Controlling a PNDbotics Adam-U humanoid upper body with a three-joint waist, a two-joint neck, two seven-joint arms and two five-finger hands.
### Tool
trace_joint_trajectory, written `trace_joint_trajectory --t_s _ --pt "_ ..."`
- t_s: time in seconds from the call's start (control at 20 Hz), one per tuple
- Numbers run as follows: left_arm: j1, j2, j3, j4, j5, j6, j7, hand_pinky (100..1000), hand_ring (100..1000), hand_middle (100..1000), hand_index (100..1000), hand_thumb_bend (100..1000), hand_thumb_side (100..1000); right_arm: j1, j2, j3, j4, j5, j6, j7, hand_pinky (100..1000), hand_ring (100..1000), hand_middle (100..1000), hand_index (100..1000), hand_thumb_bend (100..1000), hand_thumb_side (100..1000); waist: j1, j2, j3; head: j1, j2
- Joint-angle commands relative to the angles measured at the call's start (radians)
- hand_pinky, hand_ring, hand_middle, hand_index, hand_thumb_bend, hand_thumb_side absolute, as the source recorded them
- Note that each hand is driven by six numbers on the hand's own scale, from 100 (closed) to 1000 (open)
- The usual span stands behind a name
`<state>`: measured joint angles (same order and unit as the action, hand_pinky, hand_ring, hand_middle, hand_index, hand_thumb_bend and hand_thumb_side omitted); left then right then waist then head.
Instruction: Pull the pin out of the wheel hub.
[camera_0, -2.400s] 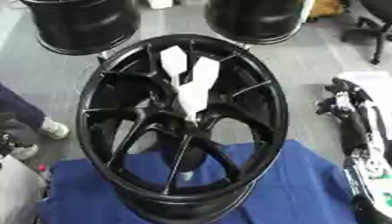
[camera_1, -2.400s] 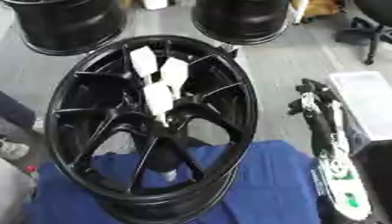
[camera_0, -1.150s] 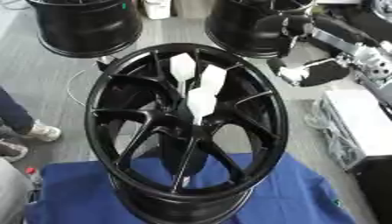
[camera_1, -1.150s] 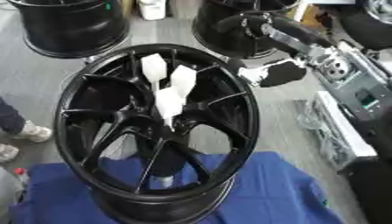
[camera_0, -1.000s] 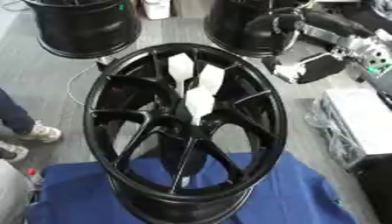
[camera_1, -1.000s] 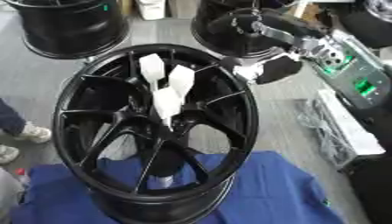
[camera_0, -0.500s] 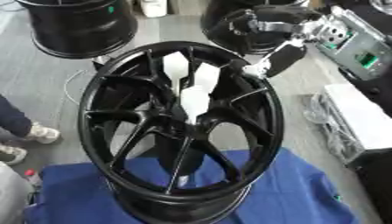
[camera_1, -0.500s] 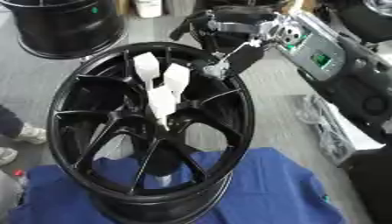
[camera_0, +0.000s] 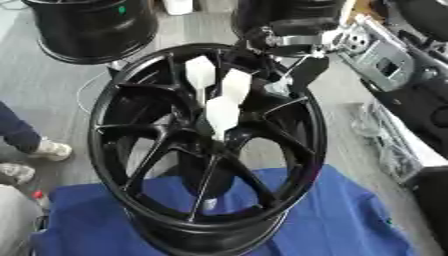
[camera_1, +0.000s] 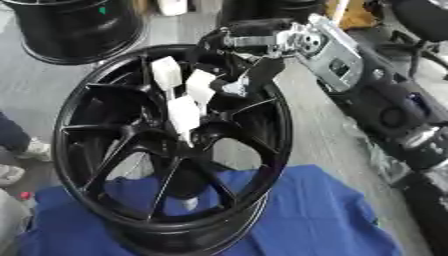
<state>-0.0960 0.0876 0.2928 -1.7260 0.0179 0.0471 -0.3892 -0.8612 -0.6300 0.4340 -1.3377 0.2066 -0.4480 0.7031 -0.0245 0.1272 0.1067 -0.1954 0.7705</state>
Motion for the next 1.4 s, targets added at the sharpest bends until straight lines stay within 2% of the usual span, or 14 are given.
trace_joint_trajectory --t_s 0.05,0.4,0.85,1.4 --pt "-0.010 0.007 -0.002 -0.013 0.002 -0.009 -0.001 574 429 574 765 100 1000 -0.025 0.000 -0.033 0.010 -0.005 -0.004 0.058 421 459 854 940 137 479 0.004 -0.006 0.003 -0.002 -0.013" --pt "-0.010 0.005 -0.003 -0.011 -0.003 -0.014 -0.003 575 430 575 765 100 1000 -0.031 0.009 -0.062 0.022 -0.025 0.002 0.140 417 456 851 938 141 475 0.006 -0.001 0.009 0.000 -0.016" --pt "-0.010 0.004 -0.005 -0.009 -0.007 -0.013 -0.007 576 432 577 765 100 1000 -0.038 0.014 -0.048 0.023 -0.042 0.000 0.198 415 450 839 927 130 445 0.003 -0.003 0.012 0.000 -0.014" --pt "-0.013 0.005 -0.007 -0.011 -0.011 -0.012 -0.010 577 433 579 766 100 1000 -0.045 0.026 -0.035 0.070 0.010 -0.018 0.204 420 448 840 925 124 394 -0.002 0.002 0.022 -0.003 -0.018"
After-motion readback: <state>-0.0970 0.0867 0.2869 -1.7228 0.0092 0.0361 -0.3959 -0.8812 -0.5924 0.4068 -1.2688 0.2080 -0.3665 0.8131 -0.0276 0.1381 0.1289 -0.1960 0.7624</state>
